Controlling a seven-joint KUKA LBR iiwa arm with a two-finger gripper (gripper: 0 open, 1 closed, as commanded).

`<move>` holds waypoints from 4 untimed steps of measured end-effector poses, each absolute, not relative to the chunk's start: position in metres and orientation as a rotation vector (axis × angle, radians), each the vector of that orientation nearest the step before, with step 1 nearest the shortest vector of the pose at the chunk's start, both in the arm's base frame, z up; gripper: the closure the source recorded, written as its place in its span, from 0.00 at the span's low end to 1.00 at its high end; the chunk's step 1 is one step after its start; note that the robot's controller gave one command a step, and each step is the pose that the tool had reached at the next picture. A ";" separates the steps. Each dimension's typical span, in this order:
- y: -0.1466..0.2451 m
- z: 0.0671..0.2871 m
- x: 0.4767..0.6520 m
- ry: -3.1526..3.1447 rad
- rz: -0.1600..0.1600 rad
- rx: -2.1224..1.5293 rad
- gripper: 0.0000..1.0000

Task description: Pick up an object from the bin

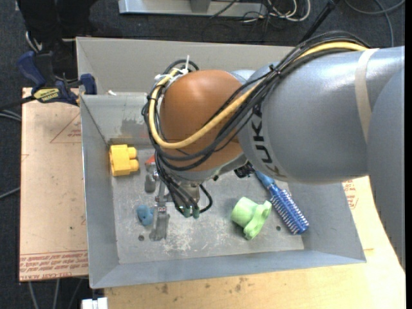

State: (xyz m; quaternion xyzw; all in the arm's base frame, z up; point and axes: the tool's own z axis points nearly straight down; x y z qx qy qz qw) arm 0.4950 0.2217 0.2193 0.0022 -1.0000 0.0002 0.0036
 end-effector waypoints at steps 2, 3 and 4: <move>0.197 0.086 0.534 -3.144 -0.005 -0.075 0.00; 0.195 0.086 0.533 -3.142 -0.003 -0.080 1.00; 0.233 0.145 0.555 -3.145 -0.009 -0.166 1.00</move>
Offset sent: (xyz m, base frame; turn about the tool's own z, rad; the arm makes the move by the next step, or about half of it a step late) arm 0.0026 -0.0604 -0.1270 -0.0487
